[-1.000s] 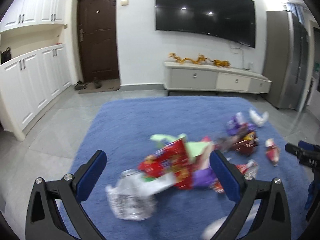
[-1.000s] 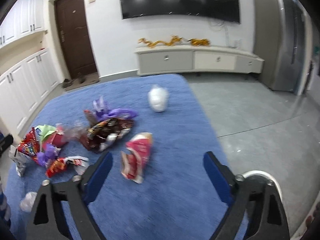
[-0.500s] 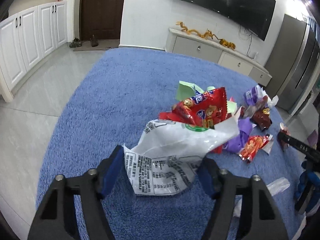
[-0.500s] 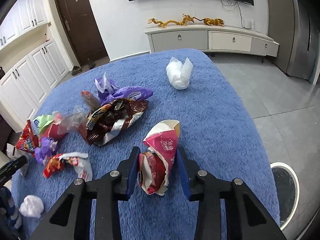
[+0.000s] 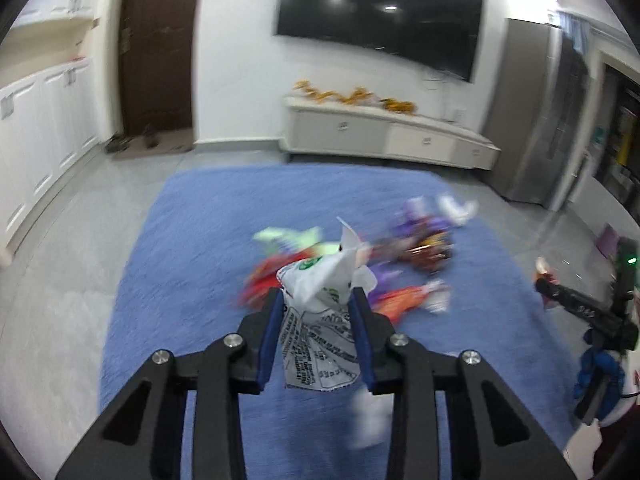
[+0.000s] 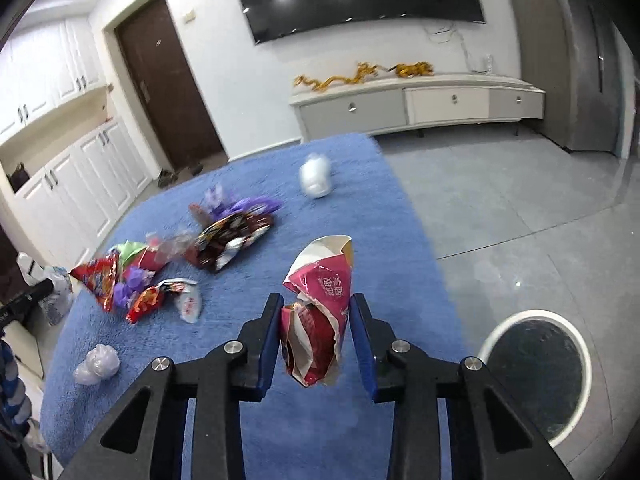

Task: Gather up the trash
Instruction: 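Carry both items over the bin and open both tools to drop them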

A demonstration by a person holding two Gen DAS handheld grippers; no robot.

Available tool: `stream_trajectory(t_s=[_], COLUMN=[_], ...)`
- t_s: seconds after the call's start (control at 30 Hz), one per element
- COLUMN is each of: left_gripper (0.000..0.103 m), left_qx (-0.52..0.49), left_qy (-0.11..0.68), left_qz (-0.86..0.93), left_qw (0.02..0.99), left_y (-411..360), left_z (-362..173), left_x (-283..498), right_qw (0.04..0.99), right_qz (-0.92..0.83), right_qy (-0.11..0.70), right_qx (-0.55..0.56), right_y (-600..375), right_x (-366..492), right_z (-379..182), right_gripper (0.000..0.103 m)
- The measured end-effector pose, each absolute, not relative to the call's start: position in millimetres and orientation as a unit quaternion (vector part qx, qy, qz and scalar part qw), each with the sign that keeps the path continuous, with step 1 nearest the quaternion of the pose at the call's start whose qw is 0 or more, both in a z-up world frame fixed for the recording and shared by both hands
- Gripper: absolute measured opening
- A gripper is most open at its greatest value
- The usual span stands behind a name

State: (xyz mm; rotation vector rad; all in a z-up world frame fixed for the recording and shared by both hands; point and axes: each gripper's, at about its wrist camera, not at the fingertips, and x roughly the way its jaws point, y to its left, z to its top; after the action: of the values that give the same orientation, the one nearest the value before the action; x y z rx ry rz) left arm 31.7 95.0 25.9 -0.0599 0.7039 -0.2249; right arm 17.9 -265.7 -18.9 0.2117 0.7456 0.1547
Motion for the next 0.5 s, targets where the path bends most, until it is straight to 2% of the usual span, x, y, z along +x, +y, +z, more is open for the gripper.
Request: stream_trajectory(t_s=[0.13, 0.27, 0.5], left_gripper=[0.032, 0.032, 0.033], left_qx=[-0.014, 0.007, 0.066], left_qy=[0.346, 0.360, 0.401], left_qz=[-0.204, -0.318, -0.416], left_qw=[0.916, 0.877, 0.813], left_y=[17, -92, -277], left_z=[43, 47, 5], left_x=[47, 65, 88], right_qw=[0.928, 0.922, 0.894], right_qz=[0.029, -0.038, -0.117], right_qy=[0.355, 0.360, 0.395], right_qx=[0.113, 0.137, 0.177], right_y=[-313, -381, -476], right_x=[6, -14, -24], right_z=[-19, -36, -88], right_gripper=[0.032, 0.032, 0.032])
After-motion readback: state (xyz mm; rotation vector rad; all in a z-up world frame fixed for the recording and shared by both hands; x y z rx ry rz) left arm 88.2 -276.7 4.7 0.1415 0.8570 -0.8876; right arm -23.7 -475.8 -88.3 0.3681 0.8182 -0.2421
